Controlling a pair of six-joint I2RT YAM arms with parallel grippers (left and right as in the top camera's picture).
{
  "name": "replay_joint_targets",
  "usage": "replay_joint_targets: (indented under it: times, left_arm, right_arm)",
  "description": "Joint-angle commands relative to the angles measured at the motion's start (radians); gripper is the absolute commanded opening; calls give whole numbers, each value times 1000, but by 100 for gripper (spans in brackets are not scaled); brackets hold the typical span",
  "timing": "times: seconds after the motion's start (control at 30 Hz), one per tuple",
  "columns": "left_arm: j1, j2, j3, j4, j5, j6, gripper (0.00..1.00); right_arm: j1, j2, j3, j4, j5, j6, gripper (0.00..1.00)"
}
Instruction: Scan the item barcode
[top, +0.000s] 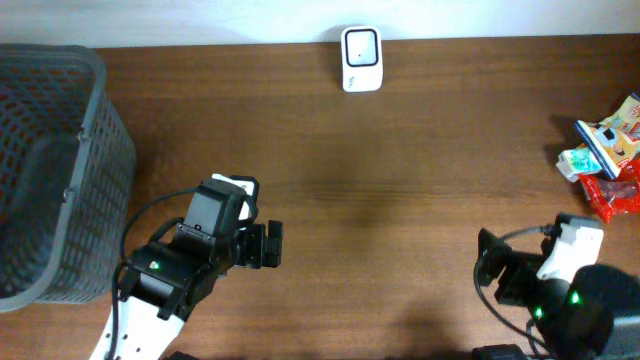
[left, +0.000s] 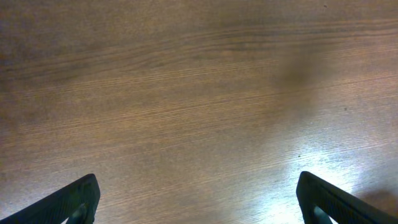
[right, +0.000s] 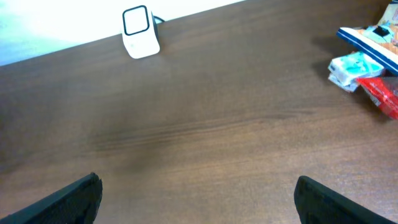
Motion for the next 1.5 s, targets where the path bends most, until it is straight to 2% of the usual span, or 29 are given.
replay_joint_targets:
  times: [0.0, 0.2, 0.37, 0.53, 0.8, 1.0, 1.13, 1.3, 1.47]
  left_arm:
    - [0, 3, -7, 0, -7, -6, 99]
    - [0, 3, -7, 0, -7, -6, 99]
    - [0, 3, -7, 0, -7, -6, 99]
    - [0, 3, -7, 0, -7, -6, 99]
    - [0, 3, -7, 0, -7, -6, 99]
    - [0, 3, -7, 0, -7, -6, 99]
    - [0, 3, -7, 0, -7, -6, 99]
    - [0, 3, -7, 0, -7, -6, 99]
    - [0, 3, -7, 0, -7, -6, 99]
  right_arm:
    - [5, -84, -113, 61, 17, -6, 99]
    - [-3, -338, -425, 356, 23, -2, 99]
    - [-3, -456, -603, 539, 15, -2, 99]
    - [-2, -460, -715, 730, 16, -3, 99]
    - [-10, -460, -813, 901, 20, -3, 99]
    - [-7, -460, -943, 1099, 11, -2, 99]
    - [-7, -460, -949, 1101, 14, -4, 99]
    - [-8, -460, -949, 981, 16, -3, 99]
    - [-8, -460, -949, 970, 15, -6, 99]
